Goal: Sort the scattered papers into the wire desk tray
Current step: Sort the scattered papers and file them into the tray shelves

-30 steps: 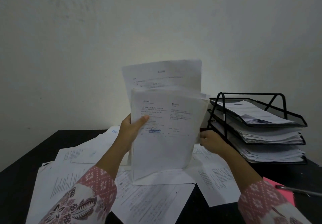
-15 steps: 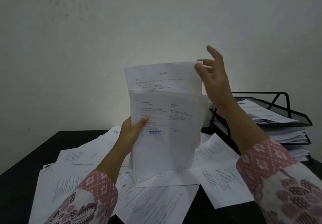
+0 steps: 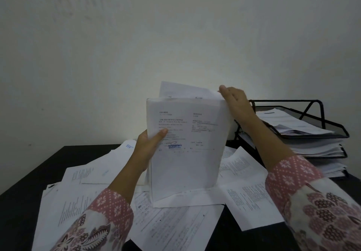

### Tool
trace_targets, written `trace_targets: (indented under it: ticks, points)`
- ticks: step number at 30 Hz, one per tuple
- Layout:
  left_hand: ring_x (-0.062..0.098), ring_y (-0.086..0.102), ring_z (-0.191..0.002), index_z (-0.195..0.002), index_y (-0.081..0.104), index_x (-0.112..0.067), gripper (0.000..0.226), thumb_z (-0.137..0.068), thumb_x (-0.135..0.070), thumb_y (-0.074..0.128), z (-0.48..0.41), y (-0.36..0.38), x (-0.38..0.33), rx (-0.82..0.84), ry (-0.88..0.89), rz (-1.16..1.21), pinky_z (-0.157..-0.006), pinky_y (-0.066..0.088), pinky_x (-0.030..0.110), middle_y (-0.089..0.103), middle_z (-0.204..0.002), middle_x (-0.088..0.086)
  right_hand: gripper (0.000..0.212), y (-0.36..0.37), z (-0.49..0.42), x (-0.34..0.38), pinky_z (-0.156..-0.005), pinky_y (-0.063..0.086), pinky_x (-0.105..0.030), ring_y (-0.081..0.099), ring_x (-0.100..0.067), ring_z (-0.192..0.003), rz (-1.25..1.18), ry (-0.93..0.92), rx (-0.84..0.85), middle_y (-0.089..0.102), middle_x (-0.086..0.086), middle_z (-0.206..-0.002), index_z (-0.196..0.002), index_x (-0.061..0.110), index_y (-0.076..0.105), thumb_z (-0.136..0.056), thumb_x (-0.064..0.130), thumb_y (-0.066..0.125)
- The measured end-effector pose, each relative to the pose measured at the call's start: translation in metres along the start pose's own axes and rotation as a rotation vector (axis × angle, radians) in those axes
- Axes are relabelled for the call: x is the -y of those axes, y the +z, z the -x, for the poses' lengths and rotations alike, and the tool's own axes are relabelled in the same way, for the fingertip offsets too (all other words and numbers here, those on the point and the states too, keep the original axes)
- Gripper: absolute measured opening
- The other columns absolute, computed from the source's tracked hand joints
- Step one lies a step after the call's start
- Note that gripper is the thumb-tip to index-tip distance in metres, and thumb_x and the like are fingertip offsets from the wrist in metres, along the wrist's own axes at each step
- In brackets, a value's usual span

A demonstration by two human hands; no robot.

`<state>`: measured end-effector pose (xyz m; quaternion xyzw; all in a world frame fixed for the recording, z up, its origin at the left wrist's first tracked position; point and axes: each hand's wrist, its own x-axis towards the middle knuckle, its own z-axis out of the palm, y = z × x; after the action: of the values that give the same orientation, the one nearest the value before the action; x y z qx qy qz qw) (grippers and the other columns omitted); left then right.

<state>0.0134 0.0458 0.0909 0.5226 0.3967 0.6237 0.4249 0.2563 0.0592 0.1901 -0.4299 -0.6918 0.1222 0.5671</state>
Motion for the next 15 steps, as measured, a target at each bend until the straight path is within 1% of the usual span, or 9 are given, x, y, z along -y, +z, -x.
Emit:
trace_targets:
  ticks: [2,4,5,6,8,10,13,14,15]
  points:
    - [0.027,0.067,-0.092,-0.115,0.060,-0.013,0.032,-0.085,-0.025,0.065,-0.001,0.000,0.001,-0.002,-0.004,0.005,-0.078,0.057,0.041,0.069,-0.105,0.009,0.034,0.002,0.010,-0.009,-0.076,0.043,-0.022,0.053,-0.003,-0.093,-0.113,0.114,0.063,0.052,0.003,-0.113,-0.111,0.020,0.055,-0.090,0.046,0.053]
    - [0.024,0.068,-0.091,-0.115,0.060,-0.013,0.032,-0.085,-0.024,0.066,0.000,0.001,0.000,0.002,0.010,0.005,-0.076,0.058,0.036,0.069,-0.104,0.007,0.050,0.006,0.018,-0.017,-0.082,0.049,-0.024,0.052,-0.008,-0.106,-0.161,0.142,0.102,0.047,0.007,-0.123,-0.126,0.029,0.043,-0.083,0.044,0.064]
    - [0.022,0.068,-0.091,-0.114,0.060,-0.013,0.032,-0.085,-0.023,0.066,0.000,0.001,-0.001,0.000,0.019,0.006,-0.073,0.058,0.033,0.069,-0.104,0.006,0.057,0.008,0.020,-0.019,-0.083,0.051,-0.022,0.053,-0.008,-0.107,-0.189,0.127,0.074,0.047,0.008,-0.123,-0.130,0.028,0.040,-0.082,0.041,0.068]
    - [0.020,0.068,-0.090,-0.114,0.060,-0.013,0.031,-0.084,-0.022,0.066,-0.001,0.001,-0.001,-0.006,0.032,0.006,-0.071,0.059,0.030,0.069,-0.103,0.005,0.059,0.010,0.022,-0.018,-0.079,0.052,-0.019,0.055,-0.008,-0.104,-0.220,0.105,0.010,0.049,0.009,-0.120,-0.131,0.026,0.040,-0.081,0.038,0.069]
    - [0.017,0.068,-0.086,-0.112,0.060,-0.014,0.029,-0.085,-0.019,0.067,-0.003,0.000,-0.002,-0.024,0.051,0.000,-0.066,0.058,0.025,0.069,-0.101,0.003,0.056,0.014,0.023,-0.016,-0.070,0.052,-0.016,0.059,-0.012,-0.098,-0.258,0.068,-0.149,0.052,0.003,-0.118,-0.130,0.023,0.040,-0.083,0.033,0.069]
    - [0.015,0.067,-0.082,-0.109,0.059,-0.015,0.025,-0.085,-0.017,0.066,-0.003,0.000,-0.003,-0.033,0.058,-0.002,-0.060,0.056,0.021,0.068,-0.097,0.001,0.057,0.019,0.024,-0.015,-0.073,0.051,-0.020,0.056,-0.014,-0.099,-0.284,0.108,-0.218,0.049,-0.001,-0.119,-0.131,0.023,0.037,-0.084,0.034,0.067]
    - [0.014,0.067,-0.080,-0.108,0.059,-0.015,0.024,-0.085,-0.017,0.067,-0.002,0.001,-0.004,-0.050,0.068,0.001,-0.058,0.055,0.021,0.068,-0.094,0.000,0.062,0.027,0.030,-0.022,-0.087,0.051,-0.041,0.054,-0.021,-0.104,-0.392,0.321,-0.162,0.045,-0.004,-0.123,-0.132,0.028,0.029,-0.083,0.035,0.067]
    - [0.016,0.067,-0.081,-0.109,0.059,-0.015,0.026,-0.084,-0.018,0.067,-0.001,0.002,-0.004,-0.057,0.069,0.005,-0.060,0.056,0.023,0.068,-0.096,0.002,0.062,0.031,0.033,-0.024,-0.087,0.051,-0.042,0.055,-0.021,-0.104,-0.410,0.357,-0.133,0.047,-0.005,-0.124,-0.131,0.028,0.028,-0.083,0.033,0.066]
    - [0.019,0.067,-0.084,-0.111,0.059,-0.014,0.029,-0.084,-0.020,0.068,-0.001,0.002,-0.004,-0.067,0.067,0.013,-0.064,0.057,0.027,0.068,-0.099,0.005,0.059,0.034,0.037,-0.024,-0.085,0.051,-0.039,0.056,-0.020,-0.101,-0.422,0.361,-0.113,0.049,-0.005,-0.124,-0.130,0.027,0.028,-0.084,0.032,0.064]
